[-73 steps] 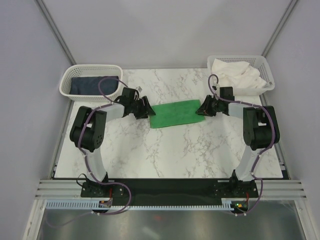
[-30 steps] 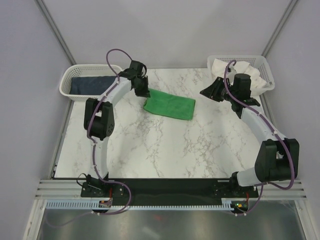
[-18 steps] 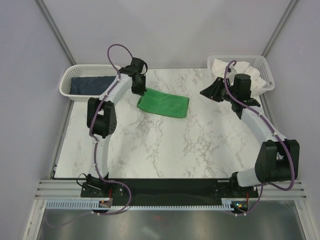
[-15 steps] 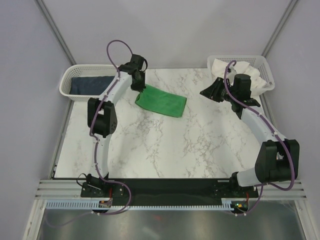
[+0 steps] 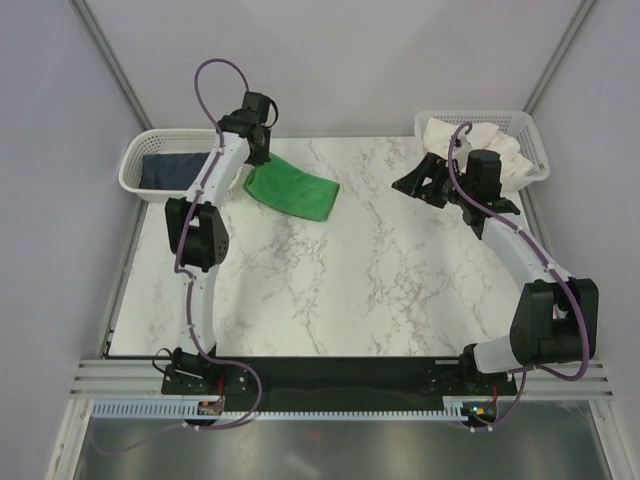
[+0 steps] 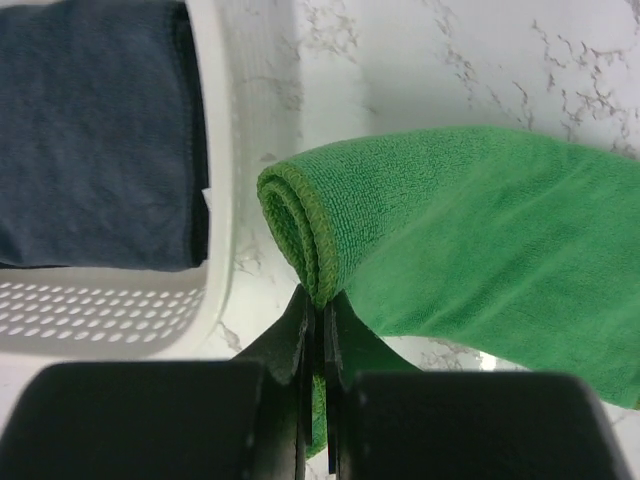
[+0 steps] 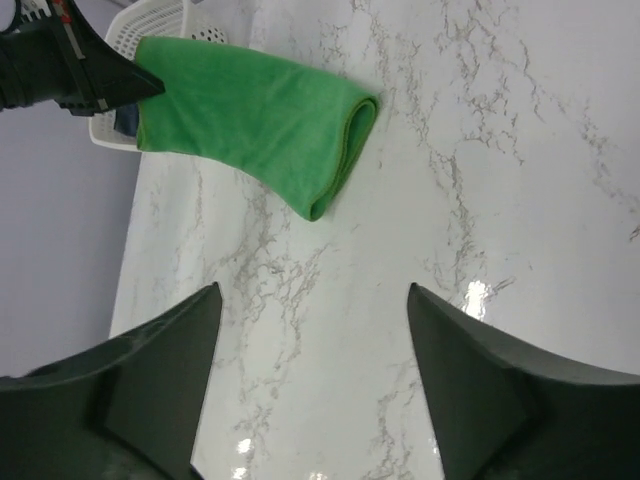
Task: Fold and stack the towels
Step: Neatly place the folded towel into the bin
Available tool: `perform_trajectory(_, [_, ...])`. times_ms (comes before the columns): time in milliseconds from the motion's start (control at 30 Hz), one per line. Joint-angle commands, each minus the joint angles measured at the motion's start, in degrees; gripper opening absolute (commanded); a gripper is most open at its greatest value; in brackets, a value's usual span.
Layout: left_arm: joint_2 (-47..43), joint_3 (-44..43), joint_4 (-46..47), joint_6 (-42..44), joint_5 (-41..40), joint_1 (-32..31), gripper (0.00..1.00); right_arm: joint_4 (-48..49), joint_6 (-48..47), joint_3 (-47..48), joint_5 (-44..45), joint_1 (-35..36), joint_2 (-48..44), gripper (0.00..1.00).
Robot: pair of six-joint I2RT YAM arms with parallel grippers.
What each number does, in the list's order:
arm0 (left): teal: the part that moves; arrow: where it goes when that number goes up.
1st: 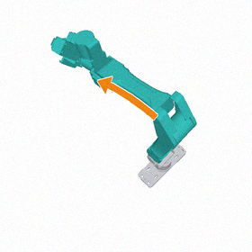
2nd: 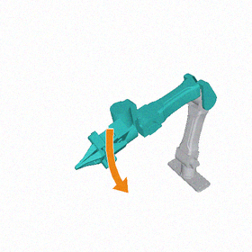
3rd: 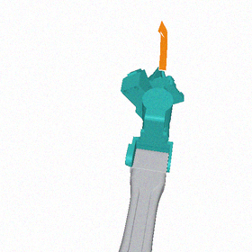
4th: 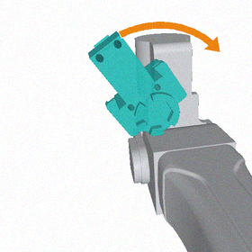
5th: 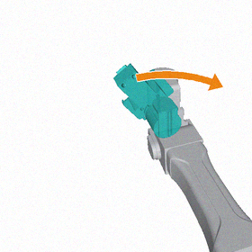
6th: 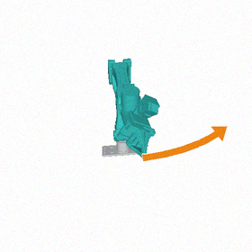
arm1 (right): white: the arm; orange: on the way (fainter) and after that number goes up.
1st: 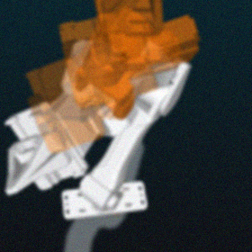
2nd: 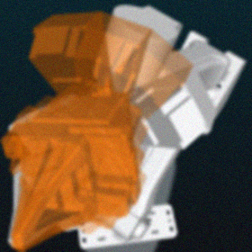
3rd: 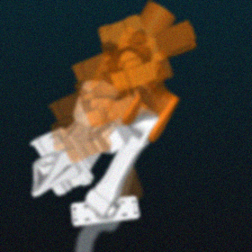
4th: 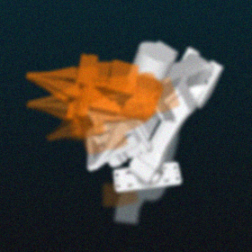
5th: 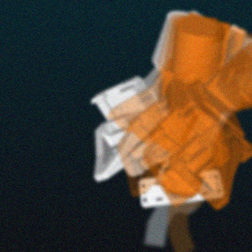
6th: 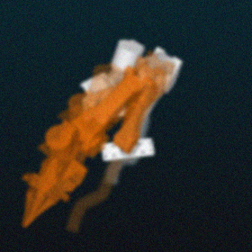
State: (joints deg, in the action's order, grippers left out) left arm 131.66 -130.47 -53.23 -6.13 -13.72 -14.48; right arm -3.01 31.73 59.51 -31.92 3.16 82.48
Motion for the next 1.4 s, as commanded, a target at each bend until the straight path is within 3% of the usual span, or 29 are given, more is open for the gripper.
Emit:
perform_trajectory(0, [-0.4, -4.8, -0.4, 4.5, -3.4, 1.5, 0.02, 1.8, 0.7, 0.2, 0.4, 0.0, -1.7, 0.88])
perform_trajectory(433, [-3.2, -9.3, 0.4, 6.0, -6.1, 8.0, 0.02, 2.2, 0.5, -0.3, -0.7, 0.1, -1.7, 0.92])
perform_trajectory(1100, [4.8, -4.3, 18.2, 8.8, -12.7, 20.5, 0.02, 2.5, 1.1, -0.8, -1.8, 0.0, -4.3, 0.93])
perform_trajectory(1367, [8.8, -3.5, 23.5, 15.5, -16.2, 22.3, 0.02, 2.6, 1.6, -0.4, -3.3, 0.0, -3.7, 0.92])
